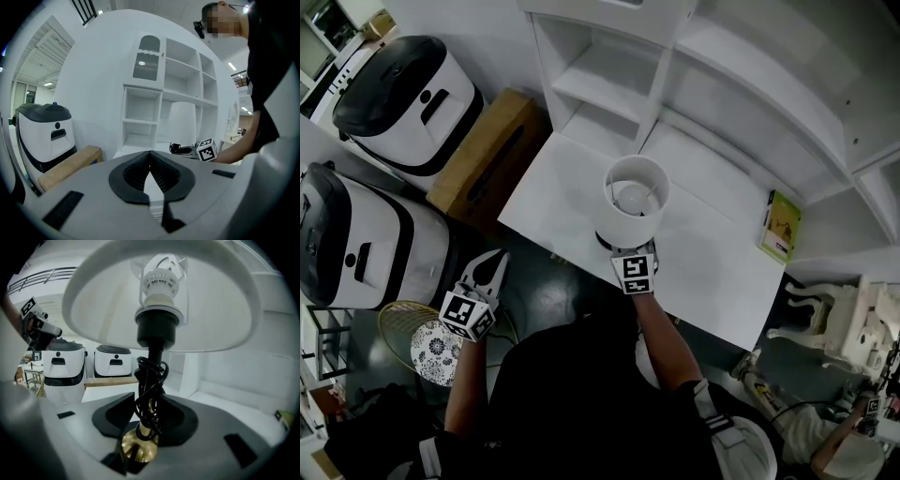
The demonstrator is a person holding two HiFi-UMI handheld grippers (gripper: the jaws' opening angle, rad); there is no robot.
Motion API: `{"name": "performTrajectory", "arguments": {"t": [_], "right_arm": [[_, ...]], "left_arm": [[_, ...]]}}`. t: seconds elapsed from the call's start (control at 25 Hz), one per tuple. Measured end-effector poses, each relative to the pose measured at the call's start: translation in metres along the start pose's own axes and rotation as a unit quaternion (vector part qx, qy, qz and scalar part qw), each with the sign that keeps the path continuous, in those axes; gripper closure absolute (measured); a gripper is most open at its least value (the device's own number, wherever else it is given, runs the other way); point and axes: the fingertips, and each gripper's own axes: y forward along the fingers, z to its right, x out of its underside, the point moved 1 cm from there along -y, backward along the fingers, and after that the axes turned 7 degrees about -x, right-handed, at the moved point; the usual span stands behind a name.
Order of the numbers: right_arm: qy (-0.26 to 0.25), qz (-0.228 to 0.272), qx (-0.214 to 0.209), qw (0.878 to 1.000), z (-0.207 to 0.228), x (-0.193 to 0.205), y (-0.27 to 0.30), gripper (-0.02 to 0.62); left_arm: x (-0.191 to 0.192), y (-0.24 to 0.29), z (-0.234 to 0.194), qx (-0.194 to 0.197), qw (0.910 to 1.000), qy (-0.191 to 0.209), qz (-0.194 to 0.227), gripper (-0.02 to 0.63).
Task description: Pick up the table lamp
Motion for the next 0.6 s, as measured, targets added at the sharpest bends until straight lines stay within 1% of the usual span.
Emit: {"name": "performTrajectory", "arguments": {"t": [0.16, 0.28, 0.48, 0.6], "right_arm": [[0.014, 0.004, 0.005, 1.000, 0.0025, 0.0019, -0.0029, 0.457], [0.024, 0.007, -0.001, 1.000, 0.0031, 0.0014, -0.0044, 0.460], [0.027, 0.011, -0.015, 0.999, 0.0003, -0.0002, -0.0064, 0.465], [0.024, 0.015, -0.018, 0.999, -0.0015, -0.0013, -0.0081, 0.466]], "left_arm": [[-0.0003, 0.0021, 0.0024, -0.001, 1.0000, 0.005, -0.001, 0.595], [-0.0010, 0.0007, 0.0015, -0.003, 1.0000, 0.006, -0.002, 0.595], [0.0002, -0.0002, -0.0002, -0.006, 1.0000, 0.002, -0.004, 0.595], [-0.0003, 0.0013, -0.0001, -0.005, 1.0000, 0.006, -0.005, 0.595]]}}
